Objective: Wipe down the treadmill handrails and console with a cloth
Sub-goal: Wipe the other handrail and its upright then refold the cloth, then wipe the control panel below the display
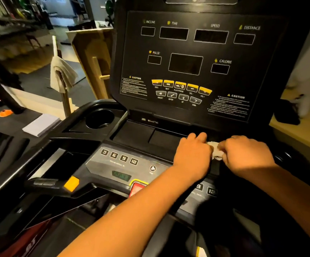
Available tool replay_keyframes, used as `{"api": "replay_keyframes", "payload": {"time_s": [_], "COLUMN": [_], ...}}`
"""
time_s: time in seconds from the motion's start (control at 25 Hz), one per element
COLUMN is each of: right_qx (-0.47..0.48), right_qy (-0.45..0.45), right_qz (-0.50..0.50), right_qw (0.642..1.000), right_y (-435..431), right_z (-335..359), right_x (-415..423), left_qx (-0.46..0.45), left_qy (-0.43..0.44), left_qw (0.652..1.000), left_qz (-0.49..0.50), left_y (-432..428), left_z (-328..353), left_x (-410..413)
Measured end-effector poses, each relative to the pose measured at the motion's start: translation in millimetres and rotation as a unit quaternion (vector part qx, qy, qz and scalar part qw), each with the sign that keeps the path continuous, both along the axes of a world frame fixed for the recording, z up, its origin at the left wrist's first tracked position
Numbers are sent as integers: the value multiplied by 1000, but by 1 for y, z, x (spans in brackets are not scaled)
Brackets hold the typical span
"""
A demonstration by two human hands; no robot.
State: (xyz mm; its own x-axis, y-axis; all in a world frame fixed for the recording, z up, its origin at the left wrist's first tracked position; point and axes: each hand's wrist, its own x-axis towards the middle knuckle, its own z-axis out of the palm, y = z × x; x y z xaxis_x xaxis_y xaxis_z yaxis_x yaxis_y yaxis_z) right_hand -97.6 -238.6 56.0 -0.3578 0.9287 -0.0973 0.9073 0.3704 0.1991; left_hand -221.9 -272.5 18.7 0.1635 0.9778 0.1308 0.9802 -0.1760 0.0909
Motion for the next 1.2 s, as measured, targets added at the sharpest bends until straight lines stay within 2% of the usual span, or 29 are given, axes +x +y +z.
{"api": "replay_keyframes", "payload": {"time_s": [0.08, 0.24, 0.36, 0.48, 0.6, 0.72, 0.8, 0.88, 1.0, 1.12, 1.2], "right_qx": [-67, -93, -169, -168, -157, -101, -40, -26, -78, -136, -163], "right_qy": [40, 71, 124, 195, 227, 231, 209, 191, 209, 180, 175], "right_qz": [-8, 50, 74, 145, 188, 155, 127, 108, 124, 198, 201], "right_qw": [997, 992, 975, 955, 943, 955, 969, 975, 967, 954, 950], "right_y": [-15, -38, -31, -28, -24, -15, -5, 3, -2, -14, -15], "right_z": [1, -10, -10, -18, -31, -32, -31, -29, -25, -18, -7], "right_x": [0, -17, -51, -105, -172, -214, -220, -220, -223, -209, -189], "left_qx": [-18, -33, -34, -43, -48, -54, -49, -53, -74, -98, -133], "left_qy": [12, 39, 76, 133, 164, 145, 141, 127, 98, 66, 28], "left_qw": [1000, 998, 997, 988, 969, 964, 966, 966, 965, 973, 973], "left_qz": [-21, -26, -3, 70, 178, 217, 212, 219, 232, 200, 188], "left_y": [-11, -40, -42, -45, -47, -37, -25, -17, -22, -42, -49], "left_z": [6, 11, 17, 21, 18, 14, 10, 7, 11, 22, 30], "left_x": [-14, -60, -102, -154, -196, -208, -205, -199, -198, -203, -199]}}
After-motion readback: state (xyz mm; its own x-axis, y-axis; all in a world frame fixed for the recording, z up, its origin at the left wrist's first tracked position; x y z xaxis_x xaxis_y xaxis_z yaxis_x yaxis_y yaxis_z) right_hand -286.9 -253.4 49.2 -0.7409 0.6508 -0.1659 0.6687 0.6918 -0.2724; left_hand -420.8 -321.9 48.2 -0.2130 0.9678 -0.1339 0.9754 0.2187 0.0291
